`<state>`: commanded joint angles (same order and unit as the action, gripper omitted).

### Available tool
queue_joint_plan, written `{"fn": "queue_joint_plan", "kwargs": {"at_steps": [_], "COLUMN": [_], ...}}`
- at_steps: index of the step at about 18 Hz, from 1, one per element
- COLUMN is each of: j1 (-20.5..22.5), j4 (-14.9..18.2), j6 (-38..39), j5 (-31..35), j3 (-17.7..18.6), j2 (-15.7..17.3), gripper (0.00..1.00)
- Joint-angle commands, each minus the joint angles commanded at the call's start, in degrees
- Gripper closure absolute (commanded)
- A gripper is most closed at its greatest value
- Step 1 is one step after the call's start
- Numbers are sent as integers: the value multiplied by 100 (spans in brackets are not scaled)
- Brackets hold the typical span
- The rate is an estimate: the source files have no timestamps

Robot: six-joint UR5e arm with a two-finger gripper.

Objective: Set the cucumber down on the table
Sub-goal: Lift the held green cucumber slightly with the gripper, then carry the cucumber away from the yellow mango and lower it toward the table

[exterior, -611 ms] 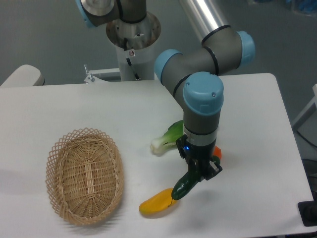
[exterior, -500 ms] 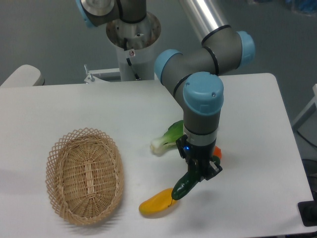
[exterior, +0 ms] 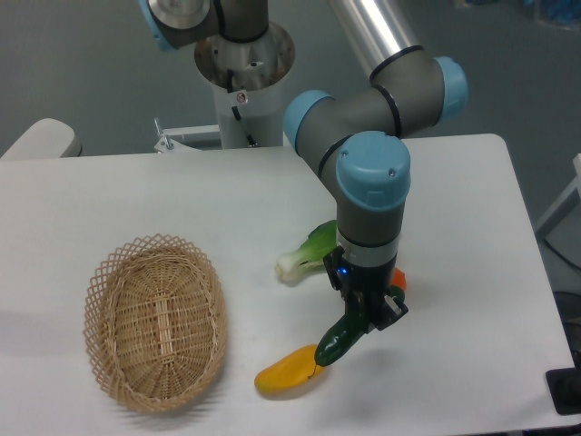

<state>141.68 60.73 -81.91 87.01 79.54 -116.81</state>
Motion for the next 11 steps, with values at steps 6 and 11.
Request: {"fn": "queue_joint_plan", "kwargs": {"at_steps": [6, 11], "j1": [97, 263], "j4": [-17, -26], "j6": [-1062, -1870], "j5": [-17, -53], "j3": [0, 9], "j2": [-132, -343], "gripper": [85, 85]}}
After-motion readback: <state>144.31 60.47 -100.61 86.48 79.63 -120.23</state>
